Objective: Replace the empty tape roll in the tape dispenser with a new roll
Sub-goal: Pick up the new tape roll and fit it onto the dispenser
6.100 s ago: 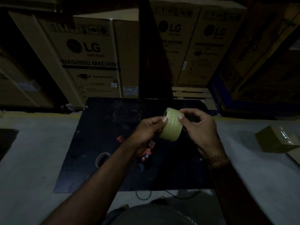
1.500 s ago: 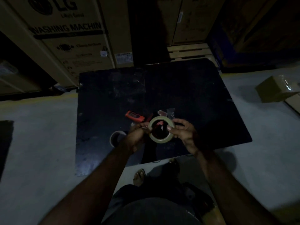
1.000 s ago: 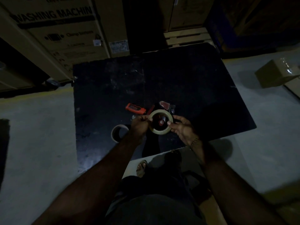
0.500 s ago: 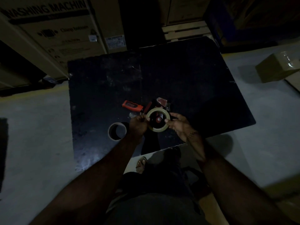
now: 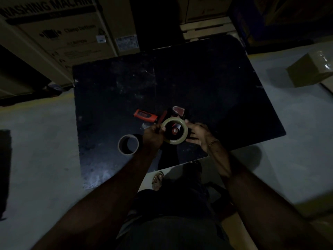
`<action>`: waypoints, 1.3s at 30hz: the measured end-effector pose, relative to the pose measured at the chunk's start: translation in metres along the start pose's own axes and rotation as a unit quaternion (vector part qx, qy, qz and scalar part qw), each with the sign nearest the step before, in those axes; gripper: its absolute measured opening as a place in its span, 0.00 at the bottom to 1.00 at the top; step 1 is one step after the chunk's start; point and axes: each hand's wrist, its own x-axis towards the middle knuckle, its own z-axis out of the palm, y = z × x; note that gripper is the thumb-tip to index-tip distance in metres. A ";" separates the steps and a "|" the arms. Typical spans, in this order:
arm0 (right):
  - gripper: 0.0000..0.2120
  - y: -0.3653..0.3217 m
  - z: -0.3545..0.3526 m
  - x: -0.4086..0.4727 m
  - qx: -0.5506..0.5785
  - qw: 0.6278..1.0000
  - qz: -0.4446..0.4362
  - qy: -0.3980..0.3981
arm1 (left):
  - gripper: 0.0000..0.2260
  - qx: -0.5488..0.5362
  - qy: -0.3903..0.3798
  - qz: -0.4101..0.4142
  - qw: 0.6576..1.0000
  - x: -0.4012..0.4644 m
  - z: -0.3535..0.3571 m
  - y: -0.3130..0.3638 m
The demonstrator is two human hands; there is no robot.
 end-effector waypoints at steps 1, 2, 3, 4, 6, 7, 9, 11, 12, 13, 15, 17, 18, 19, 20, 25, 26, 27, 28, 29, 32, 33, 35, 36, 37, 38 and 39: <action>0.25 0.002 0.000 0.002 -0.014 1.000 -0.010 0.007 | 0.21 -0.002 0.002 -0.007 1.000 -0.005 -0.001 0.007; 0.26 0.004 0.001 0.003 -0.028 0.999 -0.022 0.016 | 0.17 -0.011 0.003 -0.006 1.000 -0.008 -0.002 0.010; 0.28 0.006 0.002 0.004 -0.039 0.998 -0.034 0.026 | 0.11 -0.024 0.003 0.002 1.000 -0.010 -0.002 0.013; 0.30 0.009 0.002 0.004 -0.042 0.997 -0.045 0.037 | 0.07 -0.037 0.007 0.005 0.999 -0.011 -0.002 0.012; 0.33 0.013 0.000 0.003 -0.027 0.997 -0.054 0.053 | 0.03 -0.046 0.013 0.007 0.999 -0.013 -0.002 0.010; 0.34 0.014 -0.001 0.004 -0.016 0.997 -0.053 0.057 | 0.04 -0.046 0.012 -0.005 0.999 -0.009 -0.002 0.001; 0.35 0.016 -0.003 0.004 0.000 0.997 -0.046 0.057 | 0.12 -0.040 0.005 -0.022 0.999 0.004 -0.001 -0.018; 0.35 0.017 -0.003 0.005 0.007 0.998 -0.042 0.054 | 0.10 -0.051 0.000 -0.031 0.998 -0.002 -0.004 -0.004; 0.35 0.016 -0.003 0.005 0.007 0.998 -0.042 0.054 | 0.08 -0.059 0.000 -0.042 0.997 -0.002 -0.004 -0.001; 0.35 0.017 -0.003 0.006 0.006 0.998 -0.040 0.057 | 0.13 -0.064 0.003 -0.044 0.997 0.001 -0.003 0.000; 0.34 0.017 -0.001 0.006 0.002 0.997 -0.037 0.063 | 0.16 -0.063 -0.004 -0.052 0.997 0.007 -0.001 0.001; 0.32 0.019 -0.001 0.008 -0.001 0.997 -0.035 0.071 | 0.08 -0.054 -0.008 -0.089 0.995 0.010 -0.002 0.004; 0.31 0.020 -0.001 0.009 -0.004 0.997 -0.033 0.073 | 0.09 -0.044 -0.010 -0.089 0.995 0.009 -0.003 0.004; 0.32 0.020 -0.001 0.009 -0.006 0.997 -0.031 0.075 | 0.14 -0.032 -0.006 -0.072 0.997 0.014 -0.002 -0.004; 0.32 0.020 -0.001 0.009 -0.009 0.997 -0.029 0.076 | 0.20 -0.033 0.004 -0.059 0.998 0.016 -0.001 -0.010; 0.33 0.023 -0.005 0.014 -0.044 0.995 -0.021 0.082 | 0.07 0.011 0.006 -0.072 0.997 0.018 0.002 -0.012; 0.33 0.025 -0.006 0.016 -0.056 0.994 -0.023 0.086 | 0.07 0.030 0.010 -0.060 0.998 0.016 0.002 -0.010; 0.33 0.026 -0.007 0.016 -0.066 0.994 -0.027 0.088 | 0.12 0.048 0.016 -0.046 0.998 0.015 0.001 -0.006; 0.33 0.026 -0.008 0.018 -0.078 0.992 -0.030 0.091 | 0.16 0.048 0.018 -0.060 0.997 0.013 -0.002 0.002; 0.33 0.027 -0.008 0.019 -0.087 0.991 -0.034 0.094 | 0.17 0.035 0.016 -0.091 0.995 0.010 -0.005 0.010; 0.31 0.023 -0.006 0.020 -0.141 0.981 -0.054 0.118 | 0.12 0.075 -0.020 -0.128 0.989 0.005 -0.008 0.025; 0.29 0.023 -0.005 0.021 -0.165 0.975 -0.063 0.132 | 0.12 0.099 -0.014 -0.102 0.990 0.005 -0.008 0.028; 0.25 0.024 -0.001 0.021 -0.202 0.965 -0.077 0.147 | 0.23 0.201 0.059 0.009 0.978 0.001 -0.010 0.032; 0.24 0.025 0.000 0.021 -0.203 0.964 -0.082 0.148 | 0.31 0.246 0.056 0.061 0.966 -0.004 -0.014 0.033; 0.23 0.027 0.000 0.022 -0.198 0.966 -0.083 0.147 | 0.36 0.309 0.053 0.120 0.942 0.000 -0.016 0.026; 0.23 0.028 0.001 0.020 -0.196 0.966 -0.085 0.143 | 0.37 0.383 0.060 0.166 0.907 0.008 -0.017 0.021; 0.24 0.028 0.000 0.019 -0.200 0.966 -0.091 0.138 | 0.38 0.449 0.056 0.198 0.870 0.017 -0.020 0.020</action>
